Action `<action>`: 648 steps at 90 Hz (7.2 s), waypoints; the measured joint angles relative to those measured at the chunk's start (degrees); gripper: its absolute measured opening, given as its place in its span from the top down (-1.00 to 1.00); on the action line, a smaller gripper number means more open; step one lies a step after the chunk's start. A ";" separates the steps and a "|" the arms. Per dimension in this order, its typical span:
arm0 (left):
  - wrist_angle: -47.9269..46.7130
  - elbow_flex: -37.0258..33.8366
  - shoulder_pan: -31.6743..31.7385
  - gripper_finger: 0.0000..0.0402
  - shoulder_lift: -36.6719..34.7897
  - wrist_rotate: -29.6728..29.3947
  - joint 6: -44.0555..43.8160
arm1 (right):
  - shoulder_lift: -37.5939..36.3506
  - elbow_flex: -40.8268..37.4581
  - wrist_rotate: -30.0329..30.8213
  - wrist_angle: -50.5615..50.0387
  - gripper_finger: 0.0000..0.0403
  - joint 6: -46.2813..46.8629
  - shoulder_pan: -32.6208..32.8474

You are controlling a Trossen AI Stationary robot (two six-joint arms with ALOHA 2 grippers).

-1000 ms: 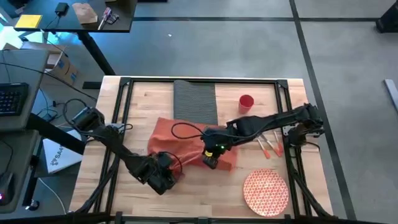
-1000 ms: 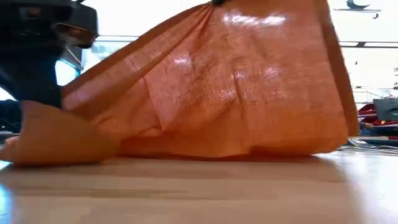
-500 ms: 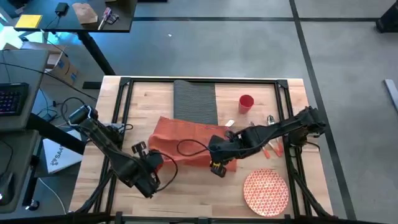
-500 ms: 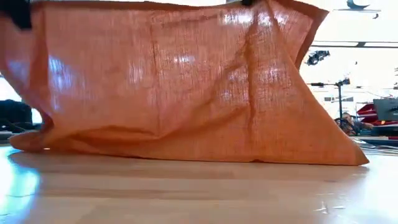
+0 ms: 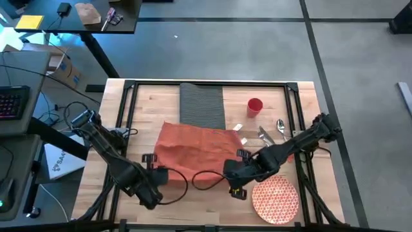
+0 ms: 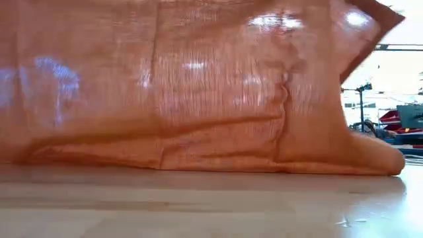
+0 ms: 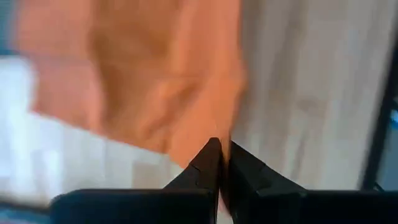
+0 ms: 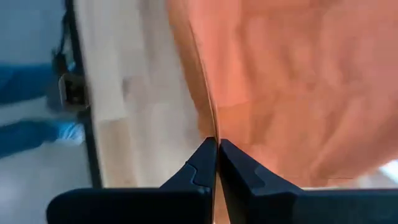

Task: Set table place
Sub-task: Move the orange napkin to the center of the table, then fold the orange napkin

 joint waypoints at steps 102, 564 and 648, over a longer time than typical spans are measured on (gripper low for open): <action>44.87 -29.97 -0.27 1.00 -1.51 21.95 -0.05 | 0.99 -35.50 -17.76 43.14 0.95 -10.67 4.25; 17.38 -22.35 16.63 0.66 -12.53 11.19 -22.77 | 0.55 -34.35 -18.27 43.40 0.61 -2.70 6.01; 43.24 -46.40 76.45 0.23 -13.05 16.78 45.35 | -15.47 -31.69 7.93 36.09 0.61 19.40 -6.30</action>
